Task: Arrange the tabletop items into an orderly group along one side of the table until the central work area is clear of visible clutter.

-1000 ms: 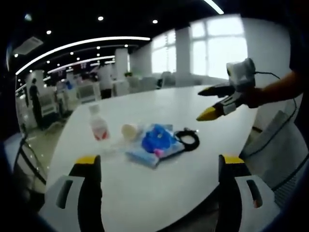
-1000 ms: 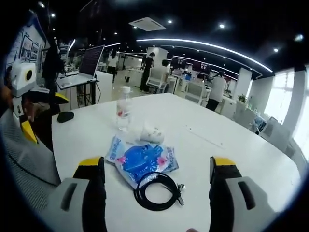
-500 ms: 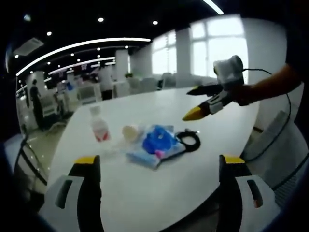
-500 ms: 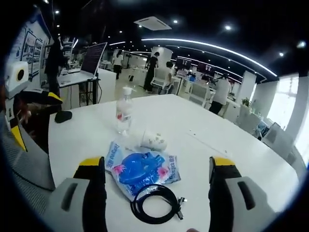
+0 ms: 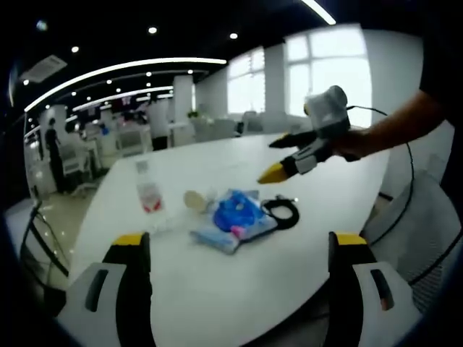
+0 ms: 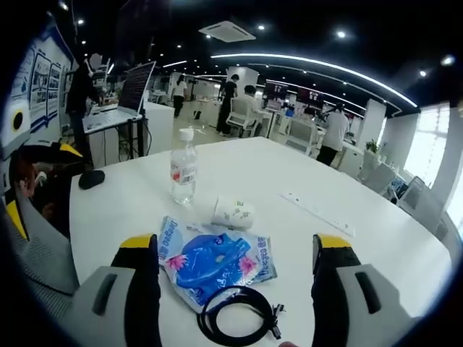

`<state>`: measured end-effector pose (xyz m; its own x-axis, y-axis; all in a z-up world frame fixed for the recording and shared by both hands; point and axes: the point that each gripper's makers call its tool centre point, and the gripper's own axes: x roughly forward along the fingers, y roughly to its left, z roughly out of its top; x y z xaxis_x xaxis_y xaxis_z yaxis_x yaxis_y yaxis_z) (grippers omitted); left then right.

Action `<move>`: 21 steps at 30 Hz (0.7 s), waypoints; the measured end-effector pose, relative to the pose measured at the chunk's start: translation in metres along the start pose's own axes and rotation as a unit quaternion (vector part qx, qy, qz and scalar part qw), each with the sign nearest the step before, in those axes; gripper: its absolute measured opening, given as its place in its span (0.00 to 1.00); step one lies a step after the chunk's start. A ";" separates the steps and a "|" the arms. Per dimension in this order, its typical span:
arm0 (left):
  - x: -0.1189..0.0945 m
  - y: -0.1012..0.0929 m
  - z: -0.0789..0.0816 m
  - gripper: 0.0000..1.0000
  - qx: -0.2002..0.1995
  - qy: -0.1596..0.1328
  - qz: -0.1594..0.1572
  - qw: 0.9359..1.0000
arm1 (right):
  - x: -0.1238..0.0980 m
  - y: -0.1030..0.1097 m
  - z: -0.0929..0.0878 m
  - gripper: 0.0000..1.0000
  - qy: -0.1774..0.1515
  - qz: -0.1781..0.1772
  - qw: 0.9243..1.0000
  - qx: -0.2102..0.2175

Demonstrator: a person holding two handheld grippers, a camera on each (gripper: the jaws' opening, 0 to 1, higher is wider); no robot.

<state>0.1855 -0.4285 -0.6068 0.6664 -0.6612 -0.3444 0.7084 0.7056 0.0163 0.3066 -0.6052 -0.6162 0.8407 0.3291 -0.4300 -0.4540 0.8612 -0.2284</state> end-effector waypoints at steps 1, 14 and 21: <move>0.000 0.000 0.000 1.00 0.002 0.001 0.000 1.000 | 0.001 0.000 0.000 0.87 0.002 0.001 1.000 -0.002; 0.001 -0.002 0.000 0.99 -0.002 0.002 -0.003 1.000 | 0.031 0.004 0.013 0.83 0.005 0.018 0.999 -0.038; 0.001 -0.003 0.000 0.98 -0.001 0.004 -0.006 1.000 | 0.046 0.005 0.017 0.81 0.008 0.029 0.999 -0.045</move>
<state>0.1842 -0.4319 -0.6070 0.6567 -0.6672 -0.3515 0.7153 0.6988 0.0098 0.3481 -0.5788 -0.6221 0.8078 0.3704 -0.4586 -0.5269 0.8025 -0.2799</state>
